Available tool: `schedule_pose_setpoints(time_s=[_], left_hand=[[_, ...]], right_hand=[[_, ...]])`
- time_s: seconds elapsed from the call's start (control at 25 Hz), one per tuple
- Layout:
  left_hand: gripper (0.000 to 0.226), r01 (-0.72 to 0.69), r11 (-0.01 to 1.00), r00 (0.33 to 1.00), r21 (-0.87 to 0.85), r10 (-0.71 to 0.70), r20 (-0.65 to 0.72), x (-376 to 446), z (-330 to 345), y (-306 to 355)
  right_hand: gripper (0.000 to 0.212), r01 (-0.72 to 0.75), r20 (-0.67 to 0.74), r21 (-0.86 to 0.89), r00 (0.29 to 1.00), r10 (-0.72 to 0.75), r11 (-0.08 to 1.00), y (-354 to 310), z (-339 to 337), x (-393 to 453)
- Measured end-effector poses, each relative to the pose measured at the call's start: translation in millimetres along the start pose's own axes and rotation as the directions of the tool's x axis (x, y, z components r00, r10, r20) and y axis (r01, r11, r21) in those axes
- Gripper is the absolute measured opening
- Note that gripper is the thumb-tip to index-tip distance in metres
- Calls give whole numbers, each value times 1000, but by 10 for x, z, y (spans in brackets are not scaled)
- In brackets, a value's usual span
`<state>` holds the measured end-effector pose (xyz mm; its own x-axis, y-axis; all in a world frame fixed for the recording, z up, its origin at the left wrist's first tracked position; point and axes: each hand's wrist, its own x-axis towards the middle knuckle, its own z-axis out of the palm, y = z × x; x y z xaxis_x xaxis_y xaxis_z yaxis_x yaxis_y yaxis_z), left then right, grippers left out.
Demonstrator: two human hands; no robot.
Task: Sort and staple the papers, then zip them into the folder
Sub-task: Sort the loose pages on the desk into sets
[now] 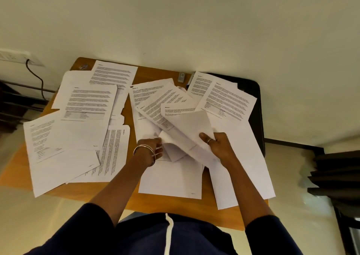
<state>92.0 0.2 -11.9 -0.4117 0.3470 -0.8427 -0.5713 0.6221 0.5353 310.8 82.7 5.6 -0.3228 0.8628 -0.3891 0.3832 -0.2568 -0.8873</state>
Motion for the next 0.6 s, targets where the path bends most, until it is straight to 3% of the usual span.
schedule_pose_setpoints(time_s=[0.08, 0.2, 0.32, 0.4, 0.48, 0.52, 0.6], left_hand=[[28, -1, 1000, 999, 30, 2, -37, 48, -65, -64], [26, -1, 999, 1000, 53, 3, -29, 28, -127, -83], [25, 21, 1000, 999, 18, -21, 31, 1, -148, -67], [17, -2, 998, 996, -64, 7, 85, -36, -135, -45], [6, -15, 979, 983, -202, 51, 177, -85, -98, -15], [9, -7, 969, 970, -247, 67, 236, -122, -70, 4], [13, 17, 955, 946, -295, 80, 313, -192, -2, 22]], right_hand=[[18, 18, -210, 91, 978, 1, 996, -17, -20, 48], [35, 75, -514, 206, 857, 43, 976, -91, -89, 93], [44, 136, -592, 0, 799, -110, 991, -131, -39, 28], [47, 207, -473, -344, 805, -359, 916, -188, 145, -56], [53, 328, -159, -608, 842, -516, 723, -187, 395, -94], [54, 380, -3, -680, 853, -521, 627, -153, 507, -59], [55, 399, 150, -739, 883, -445, 543, -95, 676, 6]])
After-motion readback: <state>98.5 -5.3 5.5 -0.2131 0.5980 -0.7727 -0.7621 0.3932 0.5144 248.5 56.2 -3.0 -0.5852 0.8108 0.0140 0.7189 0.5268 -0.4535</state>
